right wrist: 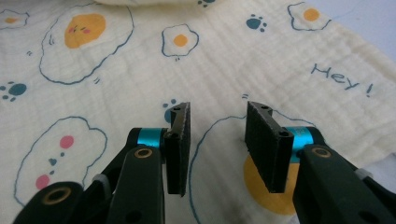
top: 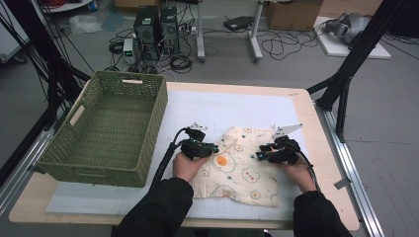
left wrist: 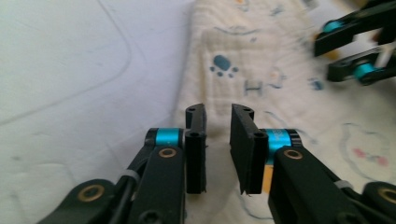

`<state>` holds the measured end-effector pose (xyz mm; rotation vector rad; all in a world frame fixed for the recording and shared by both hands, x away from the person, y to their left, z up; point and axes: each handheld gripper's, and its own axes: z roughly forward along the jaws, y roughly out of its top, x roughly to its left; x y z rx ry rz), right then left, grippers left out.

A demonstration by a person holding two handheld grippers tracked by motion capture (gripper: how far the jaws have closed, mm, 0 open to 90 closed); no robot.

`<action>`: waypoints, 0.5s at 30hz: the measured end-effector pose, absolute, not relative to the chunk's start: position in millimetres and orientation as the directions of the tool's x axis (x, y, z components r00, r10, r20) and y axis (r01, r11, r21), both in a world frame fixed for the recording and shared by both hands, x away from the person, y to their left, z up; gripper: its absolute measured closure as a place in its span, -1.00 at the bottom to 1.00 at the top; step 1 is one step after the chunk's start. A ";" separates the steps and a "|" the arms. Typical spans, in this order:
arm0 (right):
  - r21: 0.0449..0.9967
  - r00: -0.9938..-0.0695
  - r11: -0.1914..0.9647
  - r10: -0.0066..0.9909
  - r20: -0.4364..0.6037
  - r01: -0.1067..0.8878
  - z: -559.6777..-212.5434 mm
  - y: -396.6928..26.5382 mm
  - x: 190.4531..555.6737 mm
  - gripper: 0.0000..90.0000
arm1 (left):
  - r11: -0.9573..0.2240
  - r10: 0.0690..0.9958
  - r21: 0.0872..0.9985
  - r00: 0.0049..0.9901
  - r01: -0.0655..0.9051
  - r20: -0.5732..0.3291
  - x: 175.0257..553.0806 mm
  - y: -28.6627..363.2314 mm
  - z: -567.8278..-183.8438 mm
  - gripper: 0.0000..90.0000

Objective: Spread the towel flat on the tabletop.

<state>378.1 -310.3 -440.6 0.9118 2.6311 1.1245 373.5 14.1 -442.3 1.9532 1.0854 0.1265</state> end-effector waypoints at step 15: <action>0.697 -0.806 0.533 0.582 0.109 0.479 -441.0 -309.0 377.5 0.30 | -0.177 0.904 0.853 0.425 0.491 -0.056 377.1 37.8 -420.7 0.80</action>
